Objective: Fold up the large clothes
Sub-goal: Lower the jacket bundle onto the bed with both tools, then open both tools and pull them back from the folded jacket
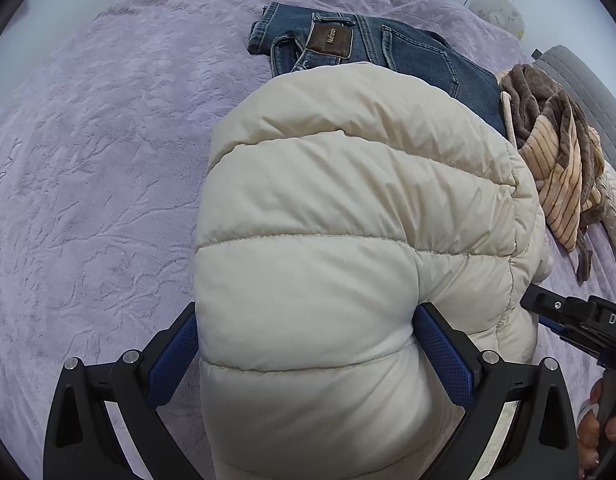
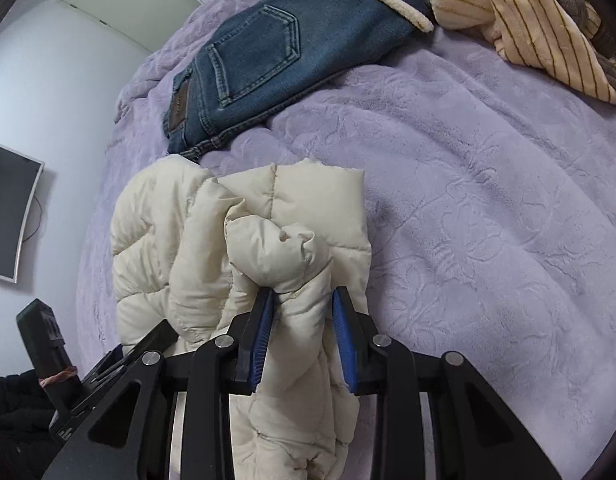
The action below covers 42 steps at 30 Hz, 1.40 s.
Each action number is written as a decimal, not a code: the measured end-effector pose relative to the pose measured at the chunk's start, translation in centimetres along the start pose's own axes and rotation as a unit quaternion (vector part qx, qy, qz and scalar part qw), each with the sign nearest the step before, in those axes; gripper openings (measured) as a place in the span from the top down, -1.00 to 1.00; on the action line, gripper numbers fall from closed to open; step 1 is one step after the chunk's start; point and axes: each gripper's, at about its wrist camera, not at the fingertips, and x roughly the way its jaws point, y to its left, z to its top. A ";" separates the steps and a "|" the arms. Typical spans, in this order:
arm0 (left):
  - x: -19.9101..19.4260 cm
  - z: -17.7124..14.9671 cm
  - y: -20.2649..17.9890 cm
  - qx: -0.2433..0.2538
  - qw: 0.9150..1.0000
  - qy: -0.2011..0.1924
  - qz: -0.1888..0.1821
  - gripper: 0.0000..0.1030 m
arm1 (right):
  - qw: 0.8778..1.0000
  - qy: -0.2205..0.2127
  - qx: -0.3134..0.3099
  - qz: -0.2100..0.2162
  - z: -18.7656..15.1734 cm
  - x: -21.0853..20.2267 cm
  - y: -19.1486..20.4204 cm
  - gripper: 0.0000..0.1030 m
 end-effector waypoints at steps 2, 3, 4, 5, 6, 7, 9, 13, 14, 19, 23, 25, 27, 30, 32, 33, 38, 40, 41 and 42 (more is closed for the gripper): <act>-0.2 0.0 -0.1 0.001 1.000 0.001 0.003 -0.99 | 1.000 0.006 0.010 -0.001 -0.3 0.8 -0.5 0.35; -0.4 0.1 -0.2 0.002 1.000 0.002 0.004 -0.99 | 1.000 0.008 0.015 0.001 -0.3 0.9 -0.6 0.35; -0.5 0.1 -0.1 0.001 1.000 0.003 0.006 -0.99 | 1.000 0.009 0.020 0.003 -0.4 1.1 -0.7 0.35; -0.7 0.1 -0.2 0.001 1.000 0.004 0.008 -0.99 | 1.000 0.009 0.020 0.005 -0.4 1.1 -0.7 0.35; -0.8 0.1 -0.2 0.002 1.000 0.006 0.010 -0.99 | 1.000 0.010 0.019 0.006 -0.6 1.1 -0.7 0.35; -1.0 0.2 -0.2 0.003 1.000 0.006 0.012 -0.99 | 1.000 0.010 0.018 0.006 -0.7 1.1 -0.7 0.35; -1.4 0.2 -0.3 0.007 1.000 0.007 0.017 -0.99 | 1.000 0.011 0.017 0.007 -0.8 0.9 -0.6 0.35; -2.2 0.0 -0.5 0.013 1.000 0.008 0.024 -0.99 | 1.000 0.011 0.016 0.007 -1.0 0.5 -0.3 0.35; -2.4 0.0 -0.5 0.013 1.000 0.008 0.024 -0.99 | 1.000 0.011 0.016 0.007 -1.0 0.3 -0.1 0.35; -3.7 -0.2 -0.3 0.016 0.999 0.006 0.029 -0.99 | 1.000 0.012 0.010 0.011 -1.5 -0.6 0.7 0.35; -4.9 -0.5 -0.1 0.017 0.999 0.002 0.030 -0.99 | 1.000 0.014 0.004 0.015 -2.0 -1.3 1.5 0.34; -5.3 -0.7 0.0 0.018 0.999 0.002 0.030 -0.99 | 1.000 0.016 0.001 0.015 -2.3 -1.5 1.9 0.34; -5.8 -1.0 0.1 0.018 0.999 0.003 0.030 -0.99 | 1.000 0.019 0.000 0.017 -2.5 -1.8 2.1 0.34; -6.7 -1.5 0.1 0.024 0.999 0.003 0.030 -0.99 | 1.000 0.022 -0.004 0.019 -3.1 -2.4 2.6 0.34; -7.6 -2.1 0.0 0.033 0.999 0.001 0.035 -0.99 | 0.999 0.025 -0.005 0.023 -3.6 -3.0 2.9 0.34; -8.0 -2.4 0.0 0.037 0.999 0.002 0.038 -0.99 | 0.999 0.027 -0.005 0.024 -3.9 -3.3 3.0 0.34; -10.7 -4.2 0.1 0.038 0.998 0.002 0.045 -0.99 | 0.999 0.037 -0.006 0.027 -6.2 -5.2 3.6 -0.14; -11.9 -4.9 0.2 0.031 0.998 0.000 0.047 -0.99 | 0.999 0.039 -0.013 0.027 -7.3 -6.1 4.0 -0.14; -12.6 -5.3 0.3 0.027 0.998 -0.003 0.048 -0.99 | 0.999 0.041 -0.016 0.024 -7.8 -6.5 4.2 -0.14; -13.3 -5.6 0.3 0.025 0.999 -0.004 0.046 -0.99 | 0.999 0.043 -0.019 0.021 -8.4 -7.0 4.5 -0.15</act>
